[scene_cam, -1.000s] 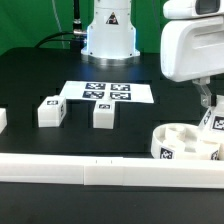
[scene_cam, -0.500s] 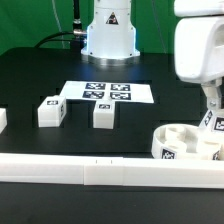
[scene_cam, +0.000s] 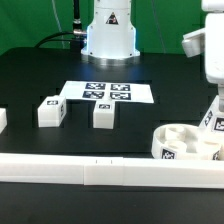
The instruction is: Assemble stool
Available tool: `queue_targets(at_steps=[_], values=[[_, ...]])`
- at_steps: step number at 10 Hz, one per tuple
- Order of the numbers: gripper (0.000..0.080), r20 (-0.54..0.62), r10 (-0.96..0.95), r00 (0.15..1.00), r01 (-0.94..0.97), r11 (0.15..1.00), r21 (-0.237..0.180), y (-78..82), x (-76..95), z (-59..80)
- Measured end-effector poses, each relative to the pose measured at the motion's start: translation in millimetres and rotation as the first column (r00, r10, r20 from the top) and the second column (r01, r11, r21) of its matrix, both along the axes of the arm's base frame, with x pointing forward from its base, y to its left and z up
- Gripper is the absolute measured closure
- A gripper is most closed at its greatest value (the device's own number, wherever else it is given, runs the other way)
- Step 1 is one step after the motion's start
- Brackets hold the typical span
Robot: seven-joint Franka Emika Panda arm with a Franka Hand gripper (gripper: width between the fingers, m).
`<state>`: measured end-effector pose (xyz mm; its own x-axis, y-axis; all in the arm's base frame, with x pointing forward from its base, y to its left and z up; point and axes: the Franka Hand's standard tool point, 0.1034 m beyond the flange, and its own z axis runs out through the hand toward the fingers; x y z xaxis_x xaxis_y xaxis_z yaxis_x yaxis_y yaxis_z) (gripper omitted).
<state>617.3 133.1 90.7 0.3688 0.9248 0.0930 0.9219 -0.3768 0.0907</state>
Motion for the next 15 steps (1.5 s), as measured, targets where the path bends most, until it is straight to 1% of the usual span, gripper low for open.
queue_targets(at_steps=[2, 4, 5, 6, 7, 8, 11, 12, 13, 15], values=[[0.015, -0.002, 0.099, 0.995, -0.099, 0.995, -0.019, -3.7, -1.4, -4.7], [0.015, -0.006, 0.129, 0.992, -0.129, 0.991, -0.026, -7.5, -2.0, -7.8], [0.0267, -0.007, 0.126, 0.992, -0.126, 0.992, -0.026, -8.6, -2.4, -8.9], [0.0401, -0.008, 0.124, 0.992, -0.124, 0.992, -0.026, -9.6, -2.5, -9.4], [0.0401, -0.007, 0.123, 0.992, -0.124, 0.992, -0.026, -9.9, -2.1, -9.1], [0.046, -0.007, 0.123, 0.992, -0.123, 0.992, -0.026, -10.0, -2.1, -9.1], [0.046, -0.008, 0.093, 0.996, -0.093, 0.995, -0.023, -10.1, -2.1, -9.0], [0.046, -0.013, 0.008, 1.0, -0.008, 1.0, -0.011, -10.2, -2.2, -9.2], [0.046, -0.019, -0.115, 0.993, 0.115, 0.993, 0.004, -10.7, -2.1, -9.3], [0.0459, -0.017, -0.286, 0.958, 0.287, 0.957, 0.034, -12.4, -1.6, -9.7]])
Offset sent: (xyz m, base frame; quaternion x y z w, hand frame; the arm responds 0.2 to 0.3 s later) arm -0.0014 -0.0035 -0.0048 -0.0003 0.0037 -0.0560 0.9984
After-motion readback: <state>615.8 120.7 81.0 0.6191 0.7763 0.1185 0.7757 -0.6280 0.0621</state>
